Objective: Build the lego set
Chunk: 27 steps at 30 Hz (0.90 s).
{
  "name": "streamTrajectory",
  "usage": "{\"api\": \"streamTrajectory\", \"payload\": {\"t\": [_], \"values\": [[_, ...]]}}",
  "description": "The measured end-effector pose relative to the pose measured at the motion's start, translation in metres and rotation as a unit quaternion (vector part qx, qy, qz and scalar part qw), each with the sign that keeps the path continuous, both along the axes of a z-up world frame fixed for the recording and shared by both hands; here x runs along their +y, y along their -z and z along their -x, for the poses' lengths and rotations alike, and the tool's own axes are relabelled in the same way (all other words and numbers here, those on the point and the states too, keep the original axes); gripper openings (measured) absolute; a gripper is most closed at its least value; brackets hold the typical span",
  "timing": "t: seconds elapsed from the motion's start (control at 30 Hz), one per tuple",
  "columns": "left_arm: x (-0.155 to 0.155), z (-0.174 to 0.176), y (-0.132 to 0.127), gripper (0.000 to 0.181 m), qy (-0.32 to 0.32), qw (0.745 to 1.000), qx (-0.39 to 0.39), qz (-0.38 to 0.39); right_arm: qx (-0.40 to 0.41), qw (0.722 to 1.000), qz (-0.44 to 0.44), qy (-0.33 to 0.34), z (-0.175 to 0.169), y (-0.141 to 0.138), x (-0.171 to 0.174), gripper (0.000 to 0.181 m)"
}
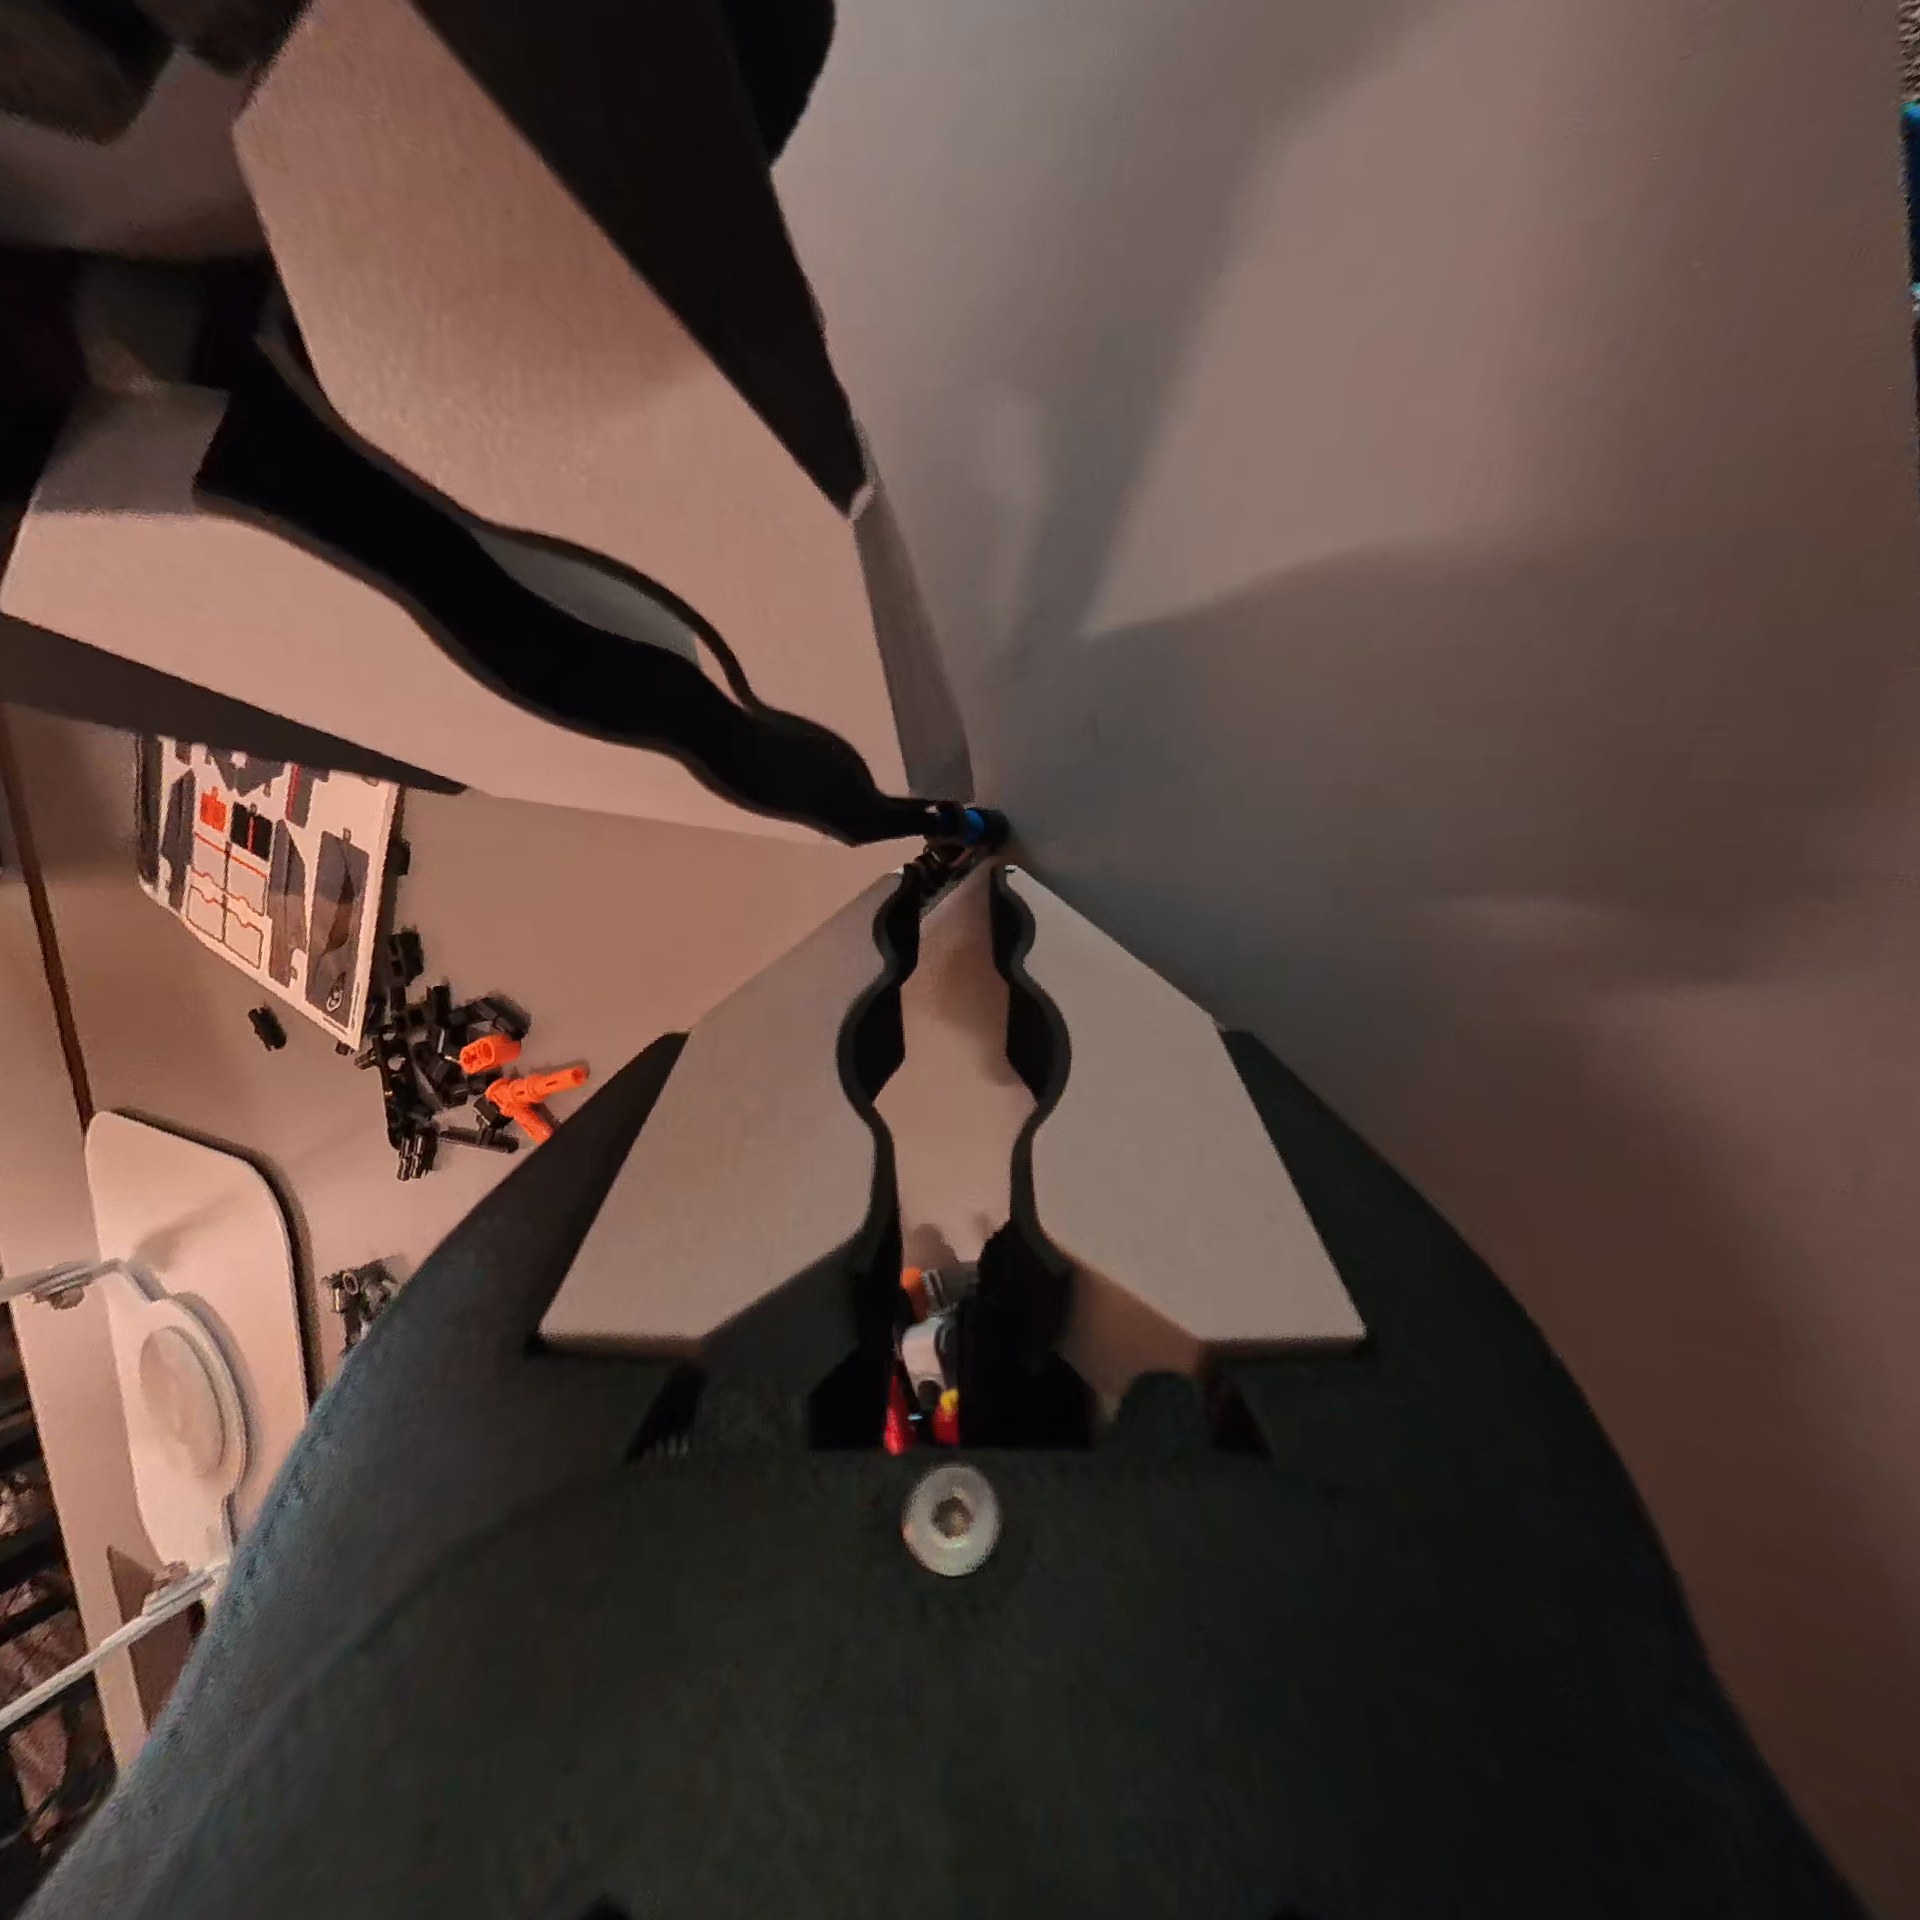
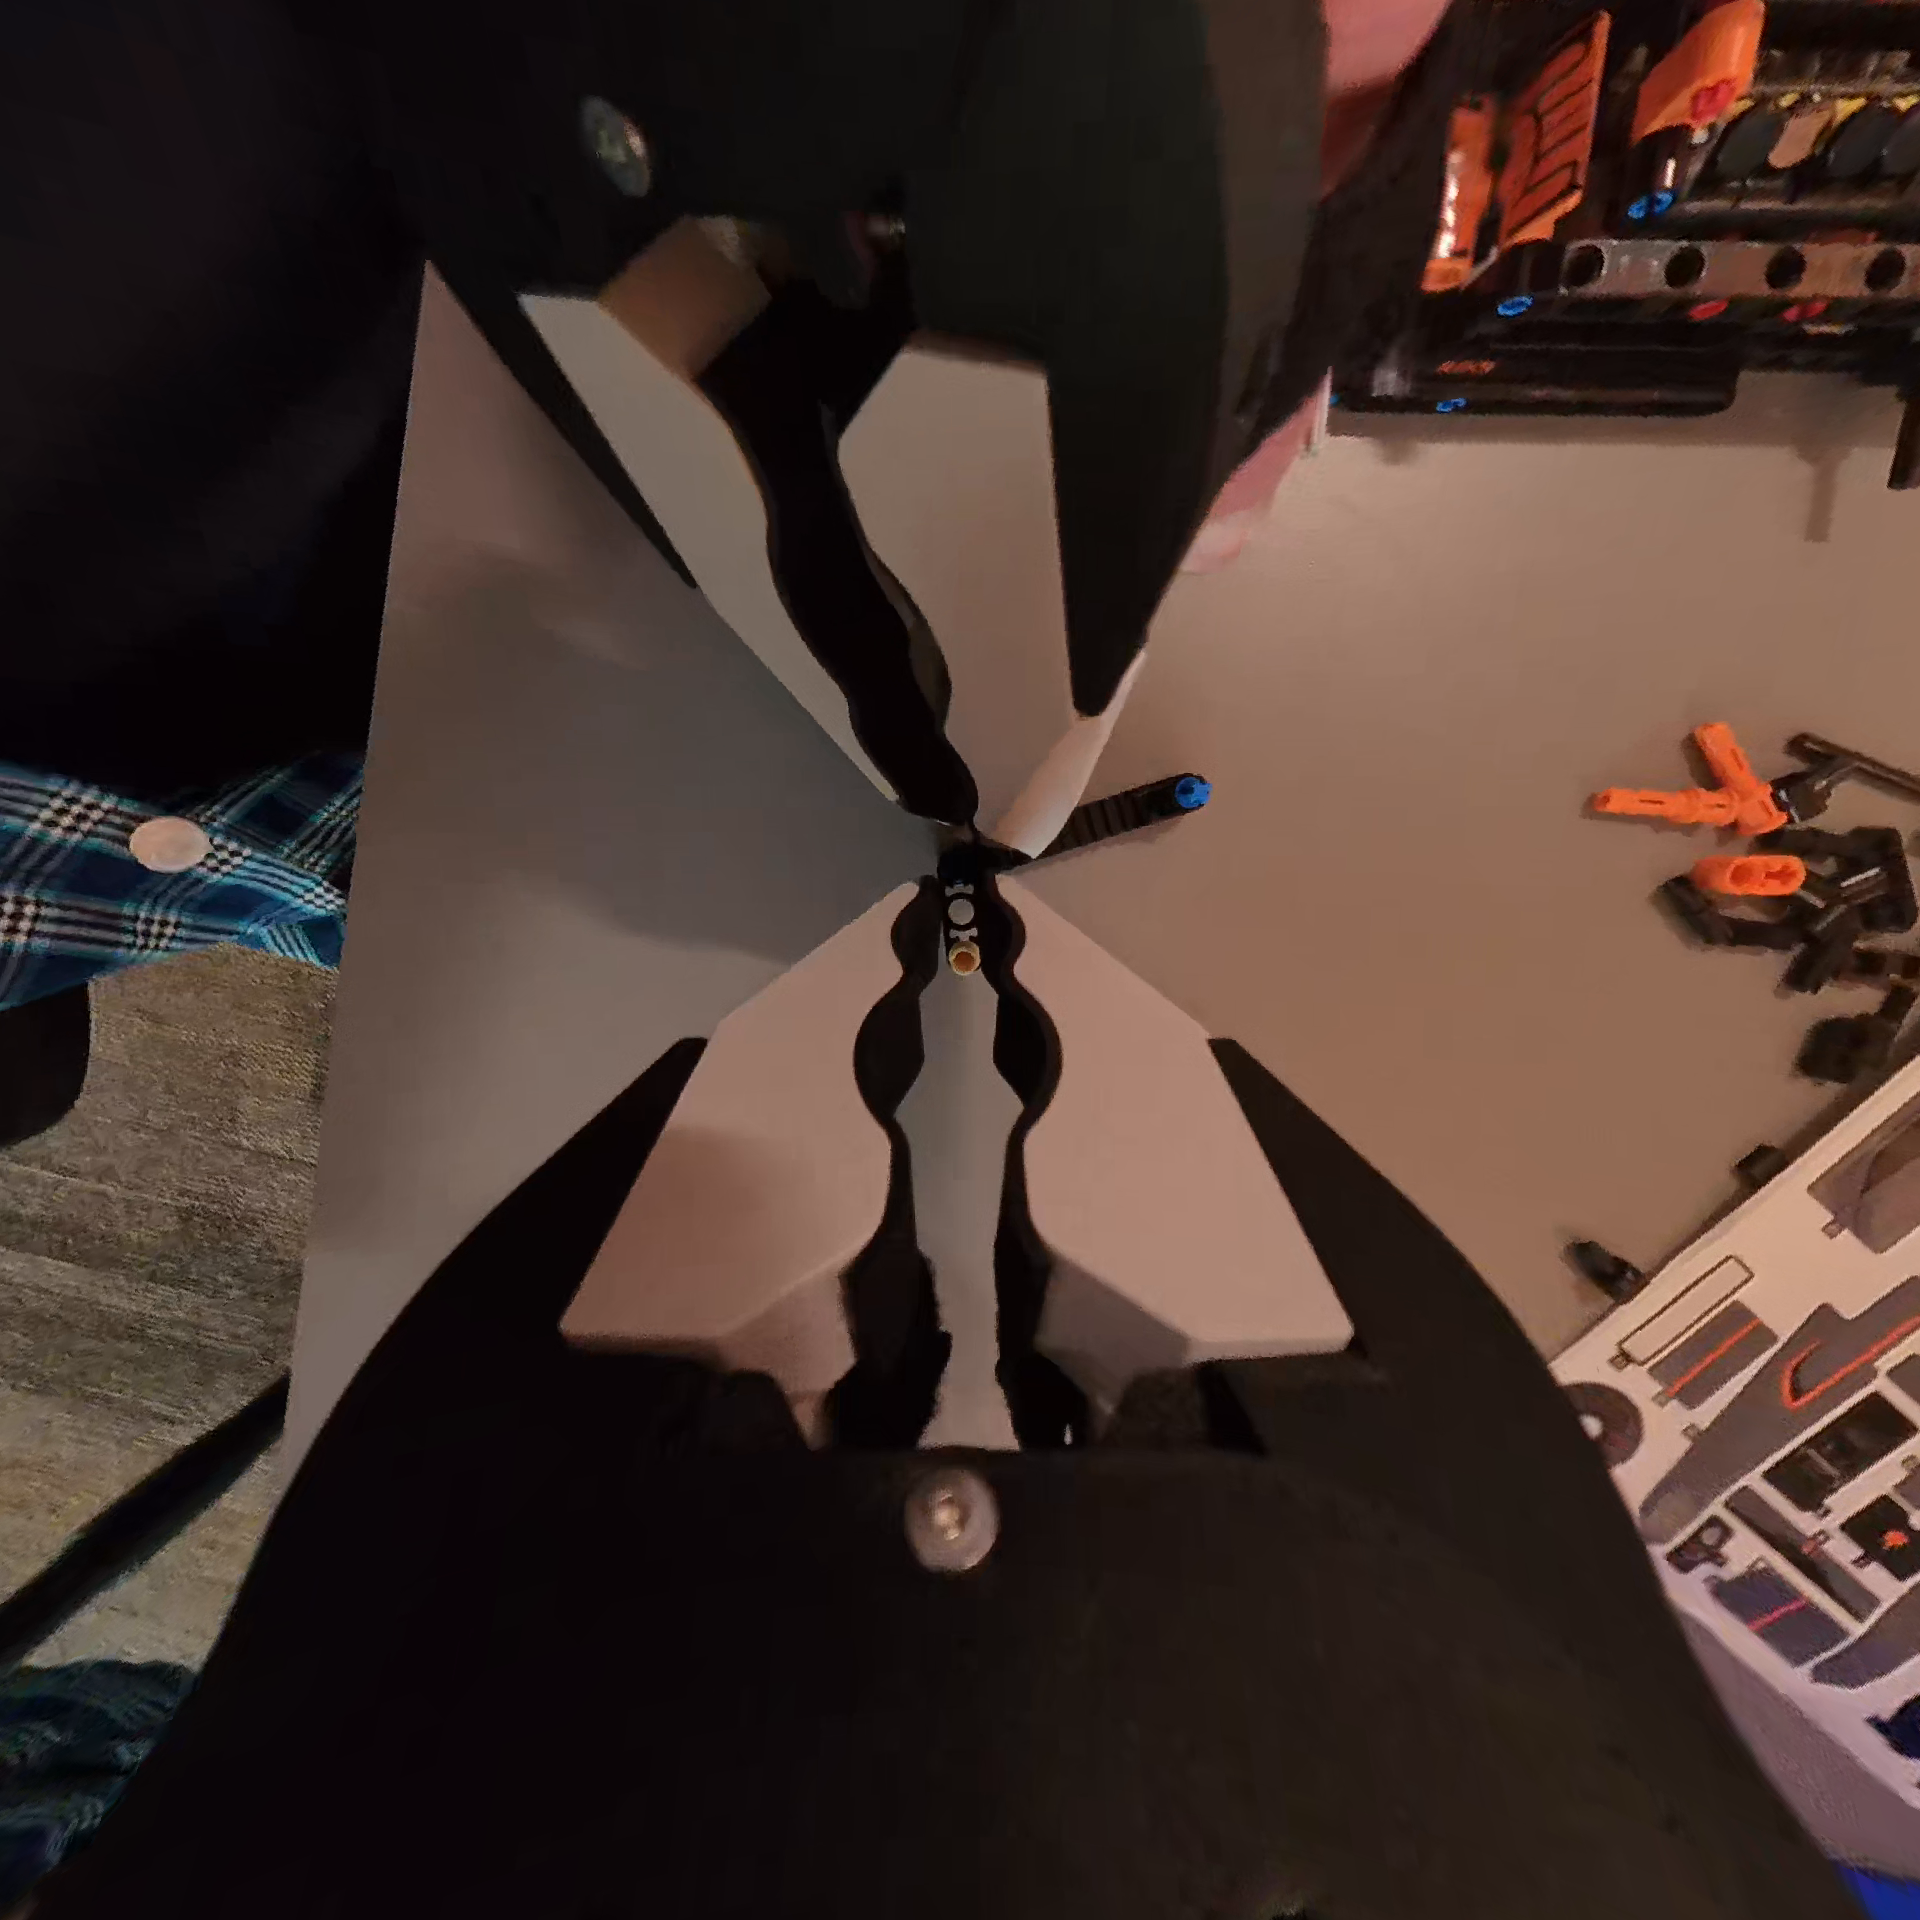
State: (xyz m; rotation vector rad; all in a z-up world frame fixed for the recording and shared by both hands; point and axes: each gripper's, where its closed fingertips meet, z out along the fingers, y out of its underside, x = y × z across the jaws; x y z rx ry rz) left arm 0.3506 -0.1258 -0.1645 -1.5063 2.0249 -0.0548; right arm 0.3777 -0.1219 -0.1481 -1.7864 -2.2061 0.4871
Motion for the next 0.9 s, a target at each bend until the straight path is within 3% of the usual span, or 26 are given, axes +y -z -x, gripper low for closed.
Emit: {"api": "streamTrajectory", "payload": {"t": [0.03,0.9], "values": [[-0.0004,0.0004,0.0001,0.012,-0.005,1.000,-0.001,-0.001,0.001,1.000,0.001,0.009,-0.0001,0.0000,-0.0002,0.004],[-0.0058,0.0085,0.0036,0.012,-0.074,0.997,-0.012,0.006,0.009,0.990,0.019,0.138,-0.0021,-0.0012,-0.0001,0.004]]}}
